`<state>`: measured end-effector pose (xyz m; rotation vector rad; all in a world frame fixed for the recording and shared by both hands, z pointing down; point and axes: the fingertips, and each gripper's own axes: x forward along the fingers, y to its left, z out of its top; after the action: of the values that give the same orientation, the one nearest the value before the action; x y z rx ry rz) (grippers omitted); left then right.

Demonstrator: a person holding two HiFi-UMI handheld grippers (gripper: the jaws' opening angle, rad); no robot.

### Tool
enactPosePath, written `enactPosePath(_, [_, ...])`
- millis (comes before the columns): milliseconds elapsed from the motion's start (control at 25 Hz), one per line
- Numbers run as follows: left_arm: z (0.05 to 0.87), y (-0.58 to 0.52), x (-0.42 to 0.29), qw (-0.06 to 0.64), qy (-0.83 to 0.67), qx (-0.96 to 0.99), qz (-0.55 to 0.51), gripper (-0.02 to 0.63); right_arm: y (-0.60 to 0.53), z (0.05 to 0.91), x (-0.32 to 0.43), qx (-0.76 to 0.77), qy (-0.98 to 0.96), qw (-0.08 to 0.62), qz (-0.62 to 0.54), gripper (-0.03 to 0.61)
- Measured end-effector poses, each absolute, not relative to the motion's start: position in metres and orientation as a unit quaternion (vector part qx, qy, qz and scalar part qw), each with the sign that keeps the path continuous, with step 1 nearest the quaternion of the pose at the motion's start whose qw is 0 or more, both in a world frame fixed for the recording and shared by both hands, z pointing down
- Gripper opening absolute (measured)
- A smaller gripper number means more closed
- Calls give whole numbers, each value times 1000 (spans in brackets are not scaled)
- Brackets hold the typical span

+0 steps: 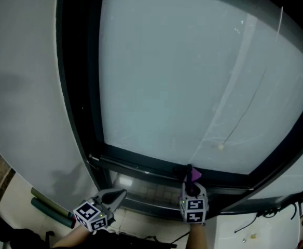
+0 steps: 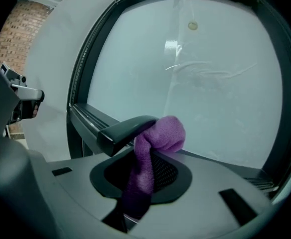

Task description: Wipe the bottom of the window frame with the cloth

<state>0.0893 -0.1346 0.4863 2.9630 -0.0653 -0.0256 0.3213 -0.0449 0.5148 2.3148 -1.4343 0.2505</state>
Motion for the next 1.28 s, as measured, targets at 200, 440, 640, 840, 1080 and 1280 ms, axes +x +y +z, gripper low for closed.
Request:
enactPosePath(200, [488,-137,87,94,-10,996,-3,5,-51,518,307,842,-501,177,90,89])
enactPosePath(440, [492,-143,81,94,-6,996,-5,5,-54,518,301,851,-492,154,97,89])
enactPosePath(640, [495,-150,77,96,-6,995,-5,5,-65,518,289,850,-496,146,102,89])
enactPosePath(840, [493,-150,80,94,7,996,-5,5,-73,520,282,848,-498,151,102,89])
enactPosePath(1080, [496,-154,76,100,8,995,-4,5,-79,522,276,857,-486,146,89,89])
enactPosePath(1280, [499,-159,72,107,6,994,-7,5,-88,515,272,860,-489,68,126,89])
